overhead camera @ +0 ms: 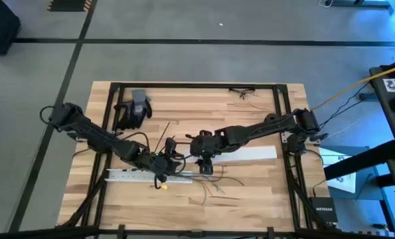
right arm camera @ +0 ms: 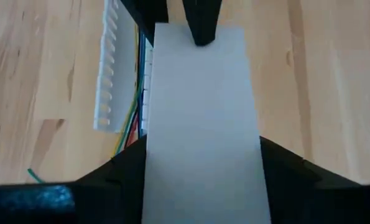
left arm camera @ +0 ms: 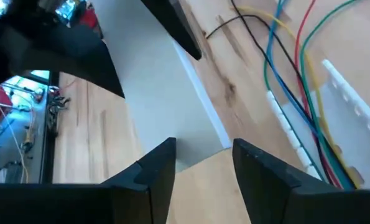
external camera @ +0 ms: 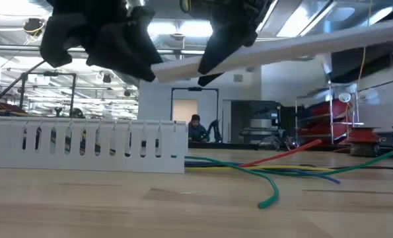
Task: Ziptie cables
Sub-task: Close the white cable duct
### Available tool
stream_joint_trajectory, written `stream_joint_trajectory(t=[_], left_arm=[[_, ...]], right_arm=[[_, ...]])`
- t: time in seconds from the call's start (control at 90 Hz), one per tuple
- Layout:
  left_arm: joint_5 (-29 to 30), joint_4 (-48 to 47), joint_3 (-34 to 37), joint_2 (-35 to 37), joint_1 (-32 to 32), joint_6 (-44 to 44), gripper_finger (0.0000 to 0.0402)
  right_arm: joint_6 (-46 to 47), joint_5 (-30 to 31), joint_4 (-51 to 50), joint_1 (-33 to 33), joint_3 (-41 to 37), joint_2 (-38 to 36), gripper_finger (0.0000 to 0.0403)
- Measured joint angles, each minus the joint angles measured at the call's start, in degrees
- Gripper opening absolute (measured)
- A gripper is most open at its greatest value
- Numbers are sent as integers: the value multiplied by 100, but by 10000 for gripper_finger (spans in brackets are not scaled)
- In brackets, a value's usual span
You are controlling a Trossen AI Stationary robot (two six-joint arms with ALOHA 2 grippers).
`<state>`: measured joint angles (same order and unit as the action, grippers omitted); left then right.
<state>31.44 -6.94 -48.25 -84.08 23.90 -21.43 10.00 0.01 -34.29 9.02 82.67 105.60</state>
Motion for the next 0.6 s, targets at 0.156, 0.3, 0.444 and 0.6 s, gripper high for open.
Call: stream_joint_trajectory(t=[0.156, 0.3, 0.444, 0.6], left_arm=[[73, -28, -2, 78, 119, 4, 150], [110, -26, -2, 215, 258, 154, 150], [134, -19, -7, 298, 411, 1090, 150], [-144, -75, 2, 230, 457, 2447, 150]], right_arm=[[0, 21, -218, 73, 11, -11, 228], [1, 53, -769, 302, 11, -12, 221], [277, 489, -990, 729, 11, -13, 223], [497, 982, -678, 1187, 20, 145, 226]])
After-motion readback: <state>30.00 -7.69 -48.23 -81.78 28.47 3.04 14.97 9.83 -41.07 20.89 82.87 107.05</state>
